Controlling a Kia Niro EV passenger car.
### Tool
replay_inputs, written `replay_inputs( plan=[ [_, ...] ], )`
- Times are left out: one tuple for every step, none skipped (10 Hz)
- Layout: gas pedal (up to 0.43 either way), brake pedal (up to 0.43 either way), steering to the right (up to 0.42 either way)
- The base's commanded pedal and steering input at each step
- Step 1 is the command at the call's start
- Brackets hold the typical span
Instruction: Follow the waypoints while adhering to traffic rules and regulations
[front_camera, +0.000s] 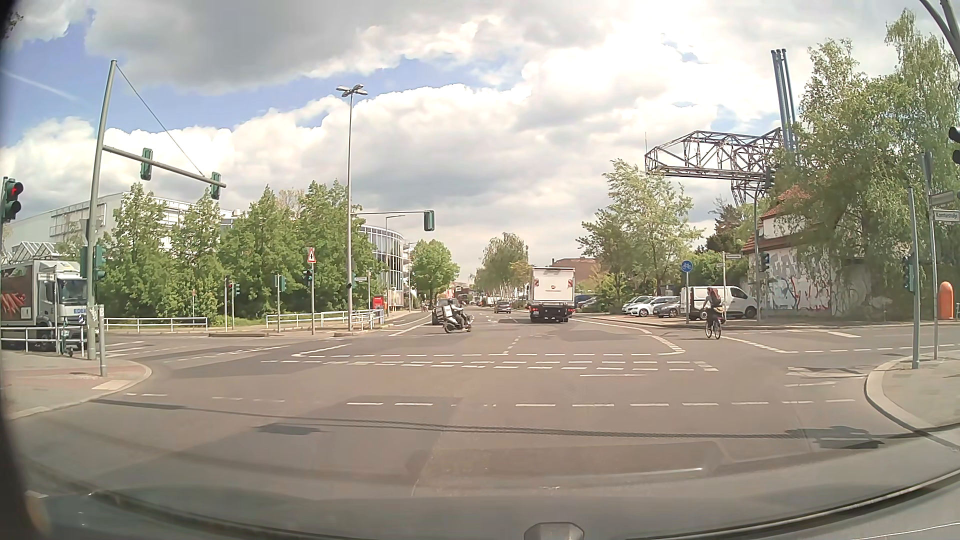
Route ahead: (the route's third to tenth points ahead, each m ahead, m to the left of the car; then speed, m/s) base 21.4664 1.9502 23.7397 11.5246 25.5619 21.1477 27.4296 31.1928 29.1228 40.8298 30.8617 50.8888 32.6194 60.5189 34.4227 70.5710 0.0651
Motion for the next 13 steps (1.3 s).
replay_inputs(
  plan=[
    [0.169,0.018,-0.005],
    [0.311,0.018,-0.005],
    [0.398,0.018,-0.005],
    [0.441,0.024,-0.005],
    [0.441,0.018,-0.005],
    [0.441,0.018,-0.005],
    [0.441,0.018,-0.003],
    [0.441,0.018,0.0],
    [0.441,0.018,0.001],
    [0.441,0.018,0.001],
    [0.429,0.018,0.001],
    [0.409,0.024,0.001],
    [0.398,0.018,0.003]
  ],
)
